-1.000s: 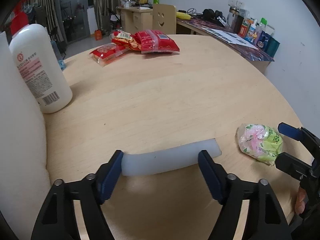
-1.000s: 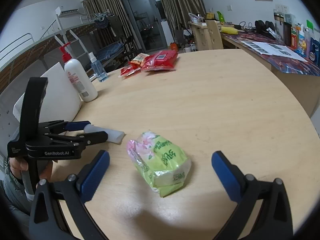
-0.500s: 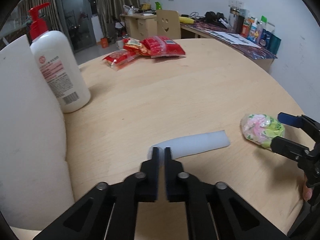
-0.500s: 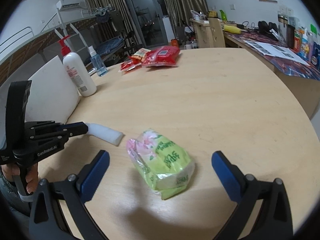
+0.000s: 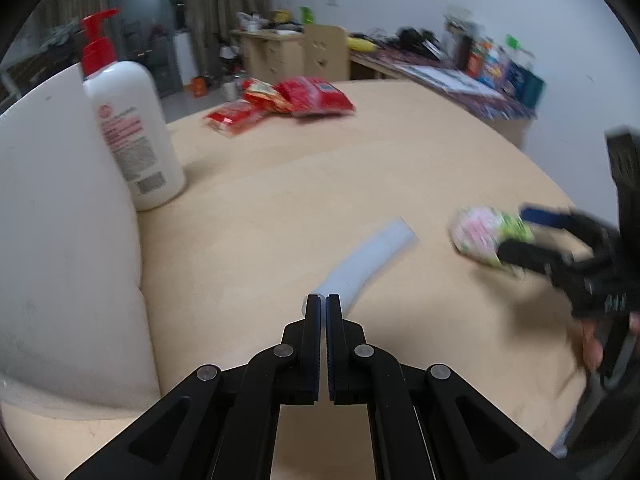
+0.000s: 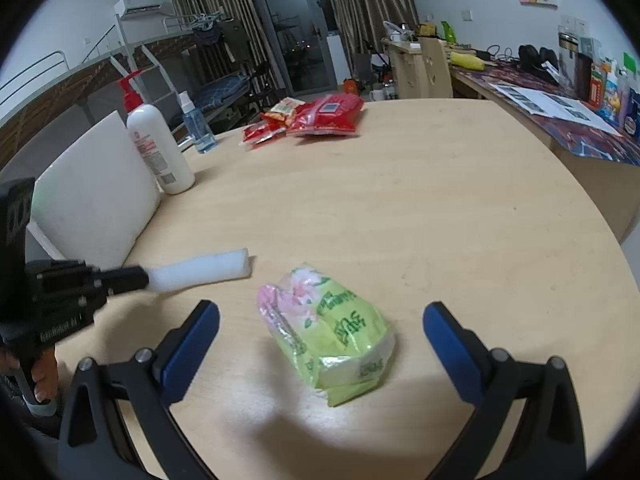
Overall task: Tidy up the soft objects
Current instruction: 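Lift the white foam strip with the left tool while the right tool closes on the green-pink packet, then lift the green-pink packet with the right tool while the left tool holds the strip, then carry the foam strip and green-pink packet with both tools over the foam box, then open the left tool to drop the white foam strip into the box, then lower the green-pink packet into the foam box and open the right tool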
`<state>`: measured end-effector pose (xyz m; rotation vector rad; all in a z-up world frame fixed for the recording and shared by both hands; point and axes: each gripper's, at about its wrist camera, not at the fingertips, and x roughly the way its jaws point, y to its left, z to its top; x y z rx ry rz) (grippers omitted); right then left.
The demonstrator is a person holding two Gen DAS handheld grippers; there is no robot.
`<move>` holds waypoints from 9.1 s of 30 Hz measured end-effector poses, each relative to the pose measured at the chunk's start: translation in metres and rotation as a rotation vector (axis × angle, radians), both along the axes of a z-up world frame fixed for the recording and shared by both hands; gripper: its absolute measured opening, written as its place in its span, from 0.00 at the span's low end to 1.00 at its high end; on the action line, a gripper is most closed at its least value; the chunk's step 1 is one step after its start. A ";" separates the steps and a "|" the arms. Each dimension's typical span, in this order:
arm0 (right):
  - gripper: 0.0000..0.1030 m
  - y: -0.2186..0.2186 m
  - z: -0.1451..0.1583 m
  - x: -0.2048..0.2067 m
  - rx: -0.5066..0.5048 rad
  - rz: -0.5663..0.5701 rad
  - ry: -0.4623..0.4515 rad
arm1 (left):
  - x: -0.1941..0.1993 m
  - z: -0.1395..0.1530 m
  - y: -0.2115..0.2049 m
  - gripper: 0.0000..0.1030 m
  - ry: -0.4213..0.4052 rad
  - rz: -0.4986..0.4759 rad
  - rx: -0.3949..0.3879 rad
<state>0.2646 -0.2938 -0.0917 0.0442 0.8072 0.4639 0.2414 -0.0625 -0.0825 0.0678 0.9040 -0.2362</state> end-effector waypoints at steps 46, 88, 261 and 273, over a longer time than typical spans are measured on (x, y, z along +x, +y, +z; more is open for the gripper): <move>0.45 0.017 -0.011 0.004 -0.176 0.025 0.018 | 0.006 -0.020 -0.012 0.26 0.019 -0.080 0.047; 0.33 -0.005 0.053 -0.061 0.057 -0.059 -0.148 | -0.073 0.060 0.001 0.10 -0.271 -0.085 -0.136; 0.33 0.234 0.137 -0.043 0.084 0.418 -0.310 | -0.101 0.156 0.213 0.99 -0.480 0.494 0.056; 0.33 0.276 0.134 -0.038 0.063 0.451 -0.283 | -0.130 0.143 0.241 0.99 -0.468 0.567 0.072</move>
